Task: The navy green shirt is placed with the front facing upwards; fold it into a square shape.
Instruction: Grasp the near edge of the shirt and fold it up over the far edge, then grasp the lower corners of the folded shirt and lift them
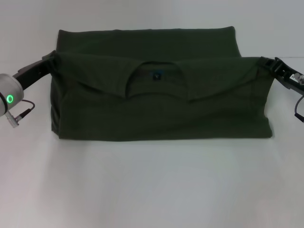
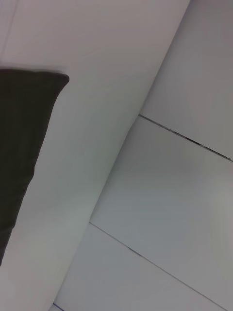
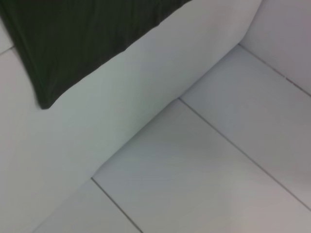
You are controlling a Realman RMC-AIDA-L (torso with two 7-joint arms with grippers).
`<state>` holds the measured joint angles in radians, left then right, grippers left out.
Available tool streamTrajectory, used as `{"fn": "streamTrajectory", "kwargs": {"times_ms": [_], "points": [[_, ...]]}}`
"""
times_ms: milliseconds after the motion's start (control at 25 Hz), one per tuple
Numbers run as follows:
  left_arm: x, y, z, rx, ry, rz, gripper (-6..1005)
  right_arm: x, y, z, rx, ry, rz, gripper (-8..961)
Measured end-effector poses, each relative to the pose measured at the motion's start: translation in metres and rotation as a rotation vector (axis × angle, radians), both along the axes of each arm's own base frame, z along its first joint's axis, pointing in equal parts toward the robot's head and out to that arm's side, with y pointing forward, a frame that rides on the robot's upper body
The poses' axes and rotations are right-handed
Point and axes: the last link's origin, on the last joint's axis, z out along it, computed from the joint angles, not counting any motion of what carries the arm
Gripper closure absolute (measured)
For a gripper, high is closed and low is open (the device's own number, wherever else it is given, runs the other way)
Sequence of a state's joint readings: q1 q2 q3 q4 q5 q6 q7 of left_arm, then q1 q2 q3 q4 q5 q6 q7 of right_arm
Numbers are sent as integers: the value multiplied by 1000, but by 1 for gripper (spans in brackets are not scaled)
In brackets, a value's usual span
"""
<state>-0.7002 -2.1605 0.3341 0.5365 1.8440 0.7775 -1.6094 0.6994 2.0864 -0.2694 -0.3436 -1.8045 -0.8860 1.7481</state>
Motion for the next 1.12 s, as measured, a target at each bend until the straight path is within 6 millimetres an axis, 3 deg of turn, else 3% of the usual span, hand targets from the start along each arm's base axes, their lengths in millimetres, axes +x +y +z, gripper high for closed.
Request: {"fn": "streamTrajectory", "kwargs": {"times_ms": [680,920,1120], "points": [[1,-1,-11,45,-35,3,949,1,4,-5,7,-44,-22,927],[-4,-4,-10,74,-63,28,899,3,4,-3,16,-52,-27,826],[-12,-5,-7,101,-55,62,805,6,2,0,33,-39,-33,607]]}}
